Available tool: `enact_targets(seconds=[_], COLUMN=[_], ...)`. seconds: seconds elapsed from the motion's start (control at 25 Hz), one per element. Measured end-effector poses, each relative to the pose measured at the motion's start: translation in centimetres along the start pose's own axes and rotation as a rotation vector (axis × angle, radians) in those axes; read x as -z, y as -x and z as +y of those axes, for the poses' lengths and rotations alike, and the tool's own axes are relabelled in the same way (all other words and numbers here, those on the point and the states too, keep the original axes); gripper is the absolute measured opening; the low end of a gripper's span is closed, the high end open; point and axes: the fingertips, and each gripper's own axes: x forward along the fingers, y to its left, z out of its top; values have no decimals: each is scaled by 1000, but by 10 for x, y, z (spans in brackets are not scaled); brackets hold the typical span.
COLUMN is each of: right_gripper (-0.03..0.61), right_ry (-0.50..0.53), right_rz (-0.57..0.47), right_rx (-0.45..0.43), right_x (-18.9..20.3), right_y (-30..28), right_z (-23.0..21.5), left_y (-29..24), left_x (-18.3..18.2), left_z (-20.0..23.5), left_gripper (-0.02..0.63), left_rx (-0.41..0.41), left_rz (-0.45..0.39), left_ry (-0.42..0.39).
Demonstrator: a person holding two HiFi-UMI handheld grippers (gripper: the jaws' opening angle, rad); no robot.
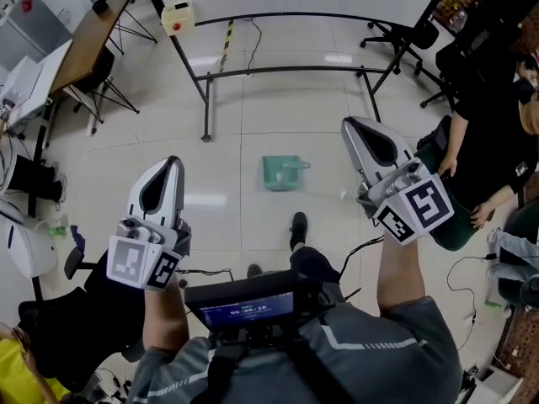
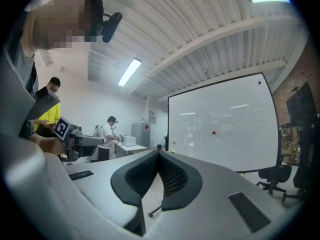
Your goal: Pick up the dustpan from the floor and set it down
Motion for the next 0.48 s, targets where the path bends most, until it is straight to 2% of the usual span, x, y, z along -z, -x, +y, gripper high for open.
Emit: enact_targets(seconds=[0.2, 0.32, 0.48], right_gripper=[17, 17, 17], right_ry=[-34, -64, -50], right_rz=[17, 35, 50], right_rx=[93, 110, 112], right_x=[-12, -18, -27], right_y=[32, 64, 112], right_z=[69, 102, 133], left_y=[77, 114, 148], left_x=[-8, -17, -36], left_z=[-5, -23, -59], left_gripper=[32, 32, 32], left_rx=[91, 108, 118], left_rz=[11, 1, -30], left_ry=[-9, 23, 43])
